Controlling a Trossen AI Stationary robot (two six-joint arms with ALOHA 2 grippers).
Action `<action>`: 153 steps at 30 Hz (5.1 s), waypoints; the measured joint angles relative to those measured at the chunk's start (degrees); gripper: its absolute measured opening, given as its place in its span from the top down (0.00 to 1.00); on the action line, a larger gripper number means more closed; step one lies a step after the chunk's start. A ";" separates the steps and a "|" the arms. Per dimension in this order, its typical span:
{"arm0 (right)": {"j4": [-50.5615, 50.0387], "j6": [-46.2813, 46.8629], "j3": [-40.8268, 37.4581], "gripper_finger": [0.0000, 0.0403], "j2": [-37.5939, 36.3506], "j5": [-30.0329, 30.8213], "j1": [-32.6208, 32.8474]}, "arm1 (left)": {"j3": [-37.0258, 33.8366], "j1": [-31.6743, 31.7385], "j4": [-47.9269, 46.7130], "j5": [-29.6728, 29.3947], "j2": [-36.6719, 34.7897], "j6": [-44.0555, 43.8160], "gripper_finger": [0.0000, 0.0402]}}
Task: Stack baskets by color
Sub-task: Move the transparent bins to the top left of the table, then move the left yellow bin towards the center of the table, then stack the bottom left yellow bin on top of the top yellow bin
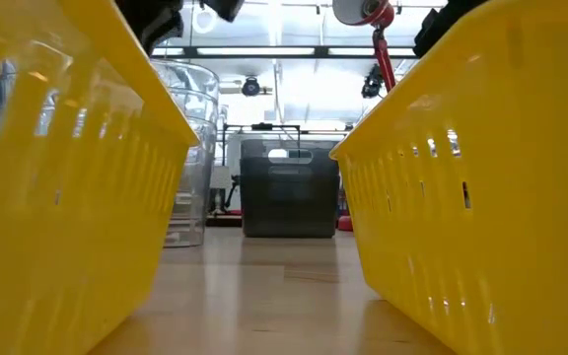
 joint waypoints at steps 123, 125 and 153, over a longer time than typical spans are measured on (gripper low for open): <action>7.83 3.06 -4.57 0.48 0.17 3.39 1.97 | -20.11 -1.81 43.30 1.80 -0.62 1.24 0.67; 7.85 3.00 -4.57 0.48 0.17 3.39 1.97 | -20.11 -1.24 43.29 -1.06 -0.62 1.34 0.67; 7.10 2.56 -4.54 0.48 0.15 2.84 1.98 | -20.06 1.57 41.50 -12.49 -8.34 11.06 0.67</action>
